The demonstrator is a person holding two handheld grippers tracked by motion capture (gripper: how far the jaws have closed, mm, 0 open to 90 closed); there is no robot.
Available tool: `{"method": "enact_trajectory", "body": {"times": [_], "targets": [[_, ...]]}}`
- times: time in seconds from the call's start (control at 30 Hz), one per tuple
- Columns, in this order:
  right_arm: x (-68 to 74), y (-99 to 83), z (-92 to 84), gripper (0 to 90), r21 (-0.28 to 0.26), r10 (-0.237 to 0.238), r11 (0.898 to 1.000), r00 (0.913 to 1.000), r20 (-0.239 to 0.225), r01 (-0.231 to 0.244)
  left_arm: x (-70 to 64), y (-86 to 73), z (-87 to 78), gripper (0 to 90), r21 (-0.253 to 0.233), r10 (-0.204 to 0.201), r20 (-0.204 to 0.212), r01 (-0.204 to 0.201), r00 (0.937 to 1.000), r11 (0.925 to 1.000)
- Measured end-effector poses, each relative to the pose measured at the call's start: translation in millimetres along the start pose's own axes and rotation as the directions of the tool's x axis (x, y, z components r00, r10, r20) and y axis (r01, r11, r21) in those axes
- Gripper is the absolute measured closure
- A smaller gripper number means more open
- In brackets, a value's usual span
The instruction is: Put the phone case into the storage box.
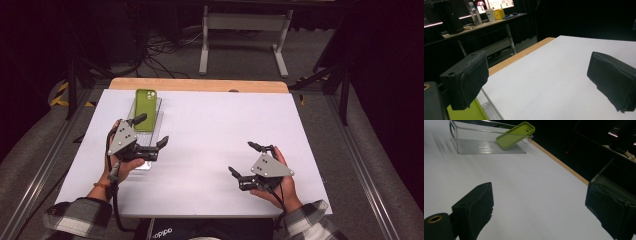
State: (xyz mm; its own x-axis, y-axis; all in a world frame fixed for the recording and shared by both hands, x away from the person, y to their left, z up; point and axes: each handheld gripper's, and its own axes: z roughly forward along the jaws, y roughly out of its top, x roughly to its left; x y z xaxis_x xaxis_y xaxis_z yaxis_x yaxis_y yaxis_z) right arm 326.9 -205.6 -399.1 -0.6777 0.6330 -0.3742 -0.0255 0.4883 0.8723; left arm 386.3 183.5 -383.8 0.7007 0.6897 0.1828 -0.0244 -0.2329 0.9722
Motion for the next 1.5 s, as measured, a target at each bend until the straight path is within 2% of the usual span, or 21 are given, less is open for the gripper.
{"method": "enact_trajectory", "body": {"times": [0.2,0.33,0.43,0.5,0.67,0.73,0.87,1.5], "targets": [[-0.1,-0.3,-0.9,9.1,0.001,0.001,1.000,1.0000,0.000,-0.001,-8.4,-0.6,0.3,4.7,0.007,0.018,0.023,-0.018,0.9996,0.9998],[-0.3,-0.3,-1.3,9.0,0.000,0.005,1.000,1.0000,0.002,-0.005,-12.6,-1.4,-1.3,4.7,0.009,0.015,0.036,-0.015,0.9992,0.9998],[0.3,0.6,-1.6,9.1,-0.004,0.005,1.000,1.0000,0.001,-0.005,-15.6,-1.2,-3.5,4.7,0.007,0.038,0.035,-0.038,0.9987,0.9993],[-0.1,0.2,-1.0,9.0,-0.002,0.008,1.000,1.0000,-0.001,-0.008,-17.3,-1.6,-4.5,4.7,-0.003,0.025,0.043,-0.024,0.9988,0.9997],[-1.1,-1.1,-0.9,8.9,0.000,0.014,1.000,0.9999,-0.005,-0.014,-19.8,-3.0,-5.2,4.7,0.001,0.026,0.053,-0.026,0.9983,0.9997],[-1.3,-0.9,-1.6,9.0,-0.003,0.011,1.000,0.9999,-0.003,-0.011,-22.8,-2.5,-6.4,4.8,0.004,0.044,0.057,-0.044,0.9974,0.9990],[-1.2,-0.9,-2.0,9.0,-0.002,0.011,1.000,0.9999,-0.002,-0.011,-26.7,-2.4,-8.3,4.8,-0.002,0.046,0.065,-0.046,0.9968,0.9989],[0.1,-2.4,-0.9,8.8,0.004,0.001,1.000,1.0000,-0.008,-0.001,-32.5,-9.6,-21.6,4.7,-0.003,0.068,0.080,-0.068,0.9944,0.9977]]}}
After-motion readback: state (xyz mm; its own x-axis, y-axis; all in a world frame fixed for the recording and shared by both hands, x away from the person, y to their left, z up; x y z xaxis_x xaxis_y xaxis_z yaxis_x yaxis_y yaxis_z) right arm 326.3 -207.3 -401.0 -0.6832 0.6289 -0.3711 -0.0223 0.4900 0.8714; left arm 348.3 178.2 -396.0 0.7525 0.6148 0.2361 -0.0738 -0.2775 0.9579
